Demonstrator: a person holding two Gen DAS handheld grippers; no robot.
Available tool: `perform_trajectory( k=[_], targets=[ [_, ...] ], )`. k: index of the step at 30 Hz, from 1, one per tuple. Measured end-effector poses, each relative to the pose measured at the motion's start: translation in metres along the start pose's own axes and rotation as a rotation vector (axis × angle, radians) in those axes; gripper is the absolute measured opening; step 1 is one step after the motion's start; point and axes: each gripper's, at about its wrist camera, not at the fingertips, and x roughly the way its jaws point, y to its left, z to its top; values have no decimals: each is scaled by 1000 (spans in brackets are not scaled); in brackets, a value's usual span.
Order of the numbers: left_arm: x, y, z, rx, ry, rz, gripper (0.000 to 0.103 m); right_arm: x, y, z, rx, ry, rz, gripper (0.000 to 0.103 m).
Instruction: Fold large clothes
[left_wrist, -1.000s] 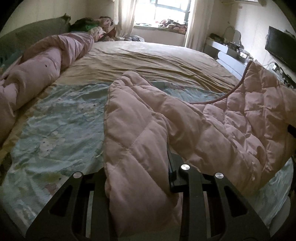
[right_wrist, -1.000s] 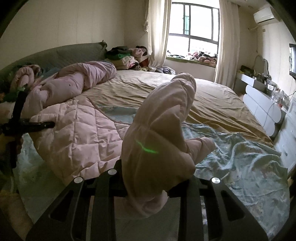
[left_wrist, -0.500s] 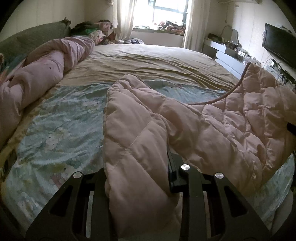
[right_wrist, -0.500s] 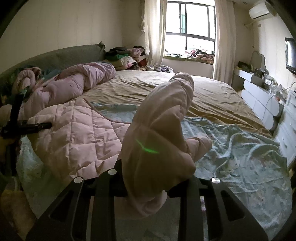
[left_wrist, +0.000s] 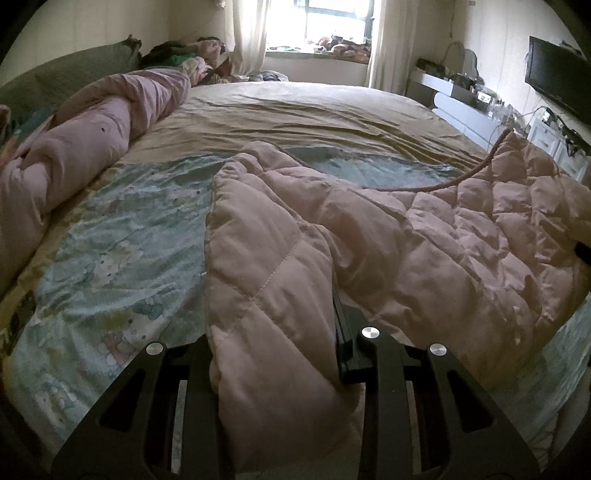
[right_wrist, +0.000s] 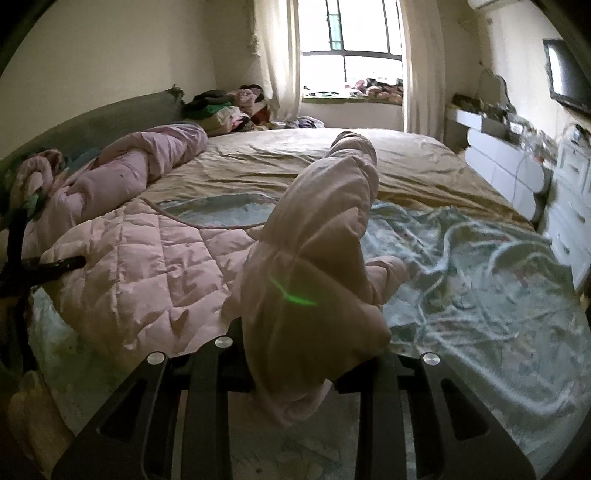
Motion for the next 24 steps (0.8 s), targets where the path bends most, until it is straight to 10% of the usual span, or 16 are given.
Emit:
perform_trajectory(
  k=[13,24],
  targets=[
    [26,11,-21,-32,62,17,26,56,-57,-46,222,200,-86,32],
    [25,13,-32,-48,69,53,43,59,-62,-58,257,275,-185,83]
  ],
)
